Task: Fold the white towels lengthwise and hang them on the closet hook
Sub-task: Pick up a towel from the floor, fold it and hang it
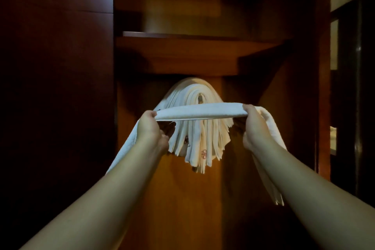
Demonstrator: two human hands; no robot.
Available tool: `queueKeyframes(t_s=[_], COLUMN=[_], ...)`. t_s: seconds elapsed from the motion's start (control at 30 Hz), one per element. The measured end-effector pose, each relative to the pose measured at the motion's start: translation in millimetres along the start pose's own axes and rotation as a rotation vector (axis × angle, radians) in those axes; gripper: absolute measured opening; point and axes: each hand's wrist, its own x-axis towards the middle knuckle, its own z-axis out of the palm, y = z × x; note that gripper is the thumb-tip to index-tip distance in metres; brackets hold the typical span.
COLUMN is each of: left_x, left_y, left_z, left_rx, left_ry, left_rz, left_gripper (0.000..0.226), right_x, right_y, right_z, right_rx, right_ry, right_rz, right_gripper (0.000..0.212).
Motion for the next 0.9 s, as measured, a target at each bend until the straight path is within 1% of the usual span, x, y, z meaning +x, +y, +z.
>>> queueKeyframes(t_s=[0.1,0.17,0.2,0.3,0.33,0.4,0.43,0.47,0.53,0.57,0.63,0.67,0.8,0.9], left_x=[39.4,70.5,86.3,133.0,147.1,175.0,188.3,200.7,223.4,233.0,251.5,259.3,283.3,297.0], left_y=[11.8,22.1,26.1,34.7,36.6,37.4,36.4,34.8,29.3,25.0,17.3,15.0,12.2,13.9], left_z=[23.1,41.3,49.6,70.1,75.6,87.1,92.0,96.3,101.5,102.8,103.2,103.0,106.3,109.7], left_rx=[0.168,0.270,0.315,0.443,0.473,0.500,0.509,0.527,0.588,0.627,0.709,0.727,0.719,0.756], left_ry=[-0.044,-0.083,-0.104,-0.097,-0.090,-0.109,-0.125,-0.140,-0.185,-0.213,-0.230,-0.228,-0.242,-0.207], left_rz=[0.085,0.135,0.148,0.200,0.219,0.264,0.289,0.316,0.354,0.363,0.378,0.382,0.351,0.347], left_gripper=[0.037,0.033,0.032,0.033,0.034,0.032,0.032,0.034,0.046,0.057,0.079,0.085,0.092,0.094], right_x=[48.5,83.4,100.6,148.4,160.8,184.3,197.0,209.2,228.8,238.7,260.9,272.1,301.7,318.3], right_y=[-14.3,-24.6,-28.8,-39.0,-40.8,-43.1,-43.5,-42.6,-38.9,-36.2,-27.4,-22.6,-9.9,-5.8], right_z=[15.4,27.4,32.8,49.1,54.3,64.3,68.7,73.1,78.8,79.8,80.8,81.5,86.2,90.3], right_rx=[-0.157,-0.226,-0.268,-0.431,-0.462,-0.470,-0.461,-0.469,-0.542,-0.571,-0.605,-0.618,-0.664,-0.667], right_ry=[-0.054,-0.124,-0.141,-0.127,-0.129,-0.135,-0.146,-0.165,-0.160,-0.141,-0.139,-0.152,-0.181,-0.226], right_rz=[-0.052,-0.064,-0.072,-0.151,-0.204,-0.298,-0.316,-0.318,-0.334,-0.344,-0.336,-0.329,-0.285,-0.255], right_gripper=[0.039,0.043,0.048,0.081,0.086,0.083,0.081,0.081,0.077,0.075,0.080,0.084,0.099,0.107])
